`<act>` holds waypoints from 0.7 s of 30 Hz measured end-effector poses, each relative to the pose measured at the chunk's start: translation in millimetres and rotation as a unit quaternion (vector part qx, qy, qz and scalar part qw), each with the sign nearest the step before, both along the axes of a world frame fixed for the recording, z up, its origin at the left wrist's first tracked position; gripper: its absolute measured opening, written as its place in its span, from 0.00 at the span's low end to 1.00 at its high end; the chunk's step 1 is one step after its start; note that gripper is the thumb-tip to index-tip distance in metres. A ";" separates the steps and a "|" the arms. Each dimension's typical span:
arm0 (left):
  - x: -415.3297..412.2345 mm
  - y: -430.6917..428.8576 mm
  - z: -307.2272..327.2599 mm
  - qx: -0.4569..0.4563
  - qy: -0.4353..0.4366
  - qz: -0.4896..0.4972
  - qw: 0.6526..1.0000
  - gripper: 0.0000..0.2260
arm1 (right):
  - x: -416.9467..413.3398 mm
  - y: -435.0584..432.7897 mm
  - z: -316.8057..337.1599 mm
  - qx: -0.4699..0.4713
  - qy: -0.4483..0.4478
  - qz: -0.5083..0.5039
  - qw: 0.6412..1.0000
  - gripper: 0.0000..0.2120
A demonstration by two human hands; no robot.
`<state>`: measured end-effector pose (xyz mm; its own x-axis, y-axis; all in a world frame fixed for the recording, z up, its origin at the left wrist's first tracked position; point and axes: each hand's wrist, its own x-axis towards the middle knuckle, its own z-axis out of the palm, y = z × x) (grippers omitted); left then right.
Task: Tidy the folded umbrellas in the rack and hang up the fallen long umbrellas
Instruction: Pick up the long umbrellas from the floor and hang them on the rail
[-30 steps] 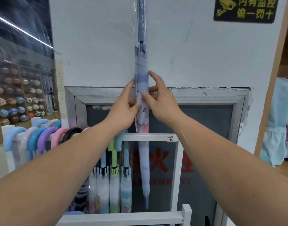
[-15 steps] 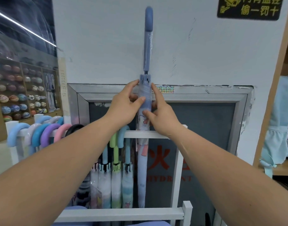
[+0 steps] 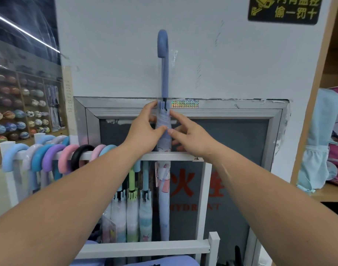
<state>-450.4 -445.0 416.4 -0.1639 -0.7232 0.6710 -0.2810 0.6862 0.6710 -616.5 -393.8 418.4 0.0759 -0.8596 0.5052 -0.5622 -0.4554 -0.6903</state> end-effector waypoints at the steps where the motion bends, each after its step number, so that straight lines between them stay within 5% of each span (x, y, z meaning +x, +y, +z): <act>1: -0.3 -0.2 -0.1 0.003 0.000 -0.001 1.000 0.33 | 0.3 2.4 6.1 -0.006 -0.012 -0.009 1.000 0.23; 4: -0.3 1.0 0.3 0.012 -0.012 0.001 1.000 0.33 | 0.4 7.8 32.2 -0.064 -0.043 -0.049 0.996 0.18; 9: 2.7 5.4 0.1 0.018 -0.043 0.009 0.999 0.32 | 6.7 17.8 87.9 -0.135 -0.052 -0.043 0.989 0.23; 16: 2.5 8.1 -2.0 0.017 -0.058 0.024 0.998 0.33 | 20.9 16.7 137.2 -0.101 0.026 0.001 0.995 0.32; 21: 5.0 9.8 -3.1 0.022 -0.083 0.028 0.996 0.31 | 17.2 19.0 148.0 -0.038 -0.006 0.040 0.998 0.33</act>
<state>-445.5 -435.2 413.3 -0.2278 -0.7622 0.6060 -0.4275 0.6375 0.6410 -599.2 -374.8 566.4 0.1352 -0.8101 0.5704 -0.5138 -0.5496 -0.6587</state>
